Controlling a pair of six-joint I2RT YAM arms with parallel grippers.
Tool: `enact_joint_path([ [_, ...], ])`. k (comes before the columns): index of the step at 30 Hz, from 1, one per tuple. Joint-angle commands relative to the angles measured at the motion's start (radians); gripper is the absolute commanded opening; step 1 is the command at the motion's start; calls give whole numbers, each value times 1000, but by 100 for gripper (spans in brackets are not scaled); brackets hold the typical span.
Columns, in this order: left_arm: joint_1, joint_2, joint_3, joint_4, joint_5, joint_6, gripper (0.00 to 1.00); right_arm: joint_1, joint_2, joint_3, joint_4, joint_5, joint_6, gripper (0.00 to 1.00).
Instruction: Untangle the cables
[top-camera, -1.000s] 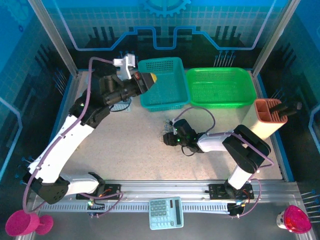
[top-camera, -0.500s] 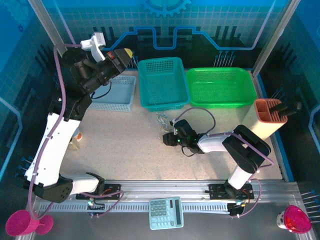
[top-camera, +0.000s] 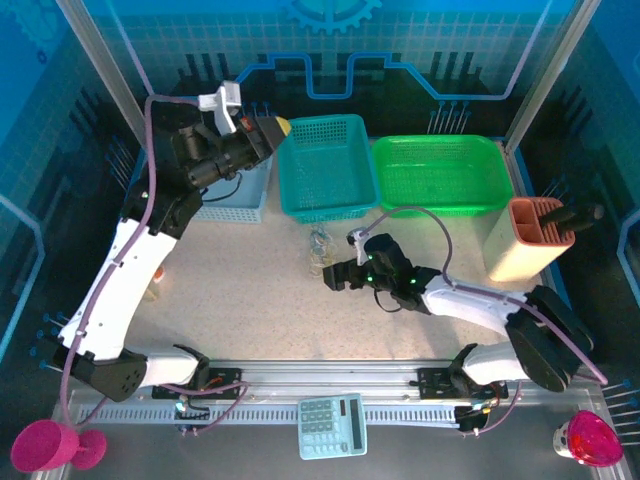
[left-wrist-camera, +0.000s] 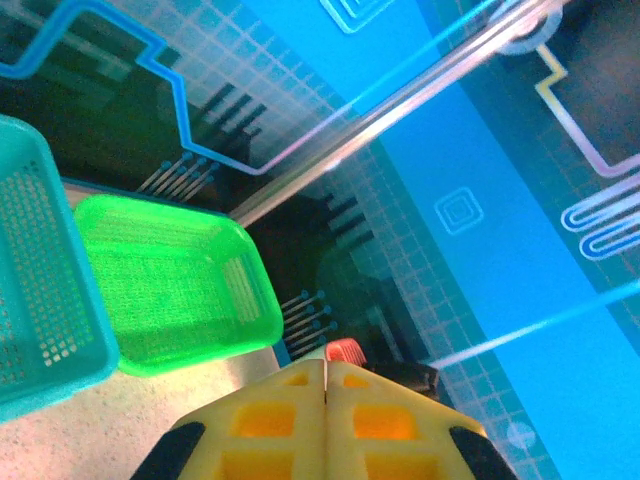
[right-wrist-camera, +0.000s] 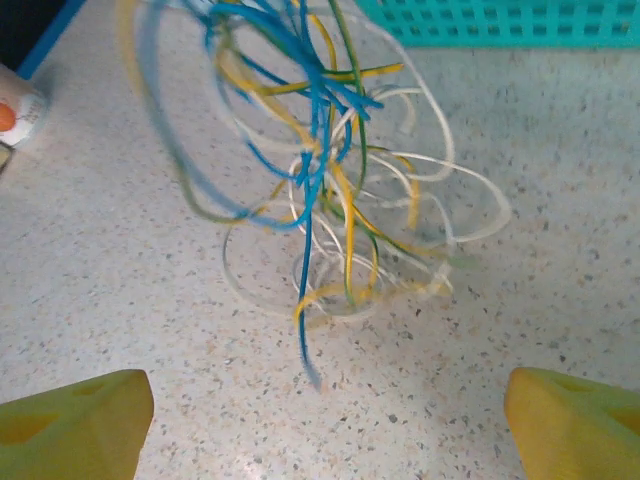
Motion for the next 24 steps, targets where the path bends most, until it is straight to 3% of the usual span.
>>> enact_joint_path([
  [1, -35, -2, 7, 46, 45, -14, 0, 9, -51, 55, -94, 10, -59, 94],
  [6, -74, 6, 23, 41, 39, -10, 0, 9, -49, 154, -99, 1, -89, 95],
  [17, -135, 12, 51, 52, 4, -17, 0, 18, 155, 333, 74, -4, -64, 92],
  [19, -145, 12, 57, 58, -1, -21, 0, 18, 197, 342, 110, -10, -58, 87],
  [24, -156, 21, 93, 58, -20, -25, 0, 8, 275, 296, 233, 14, -18, 51],
])
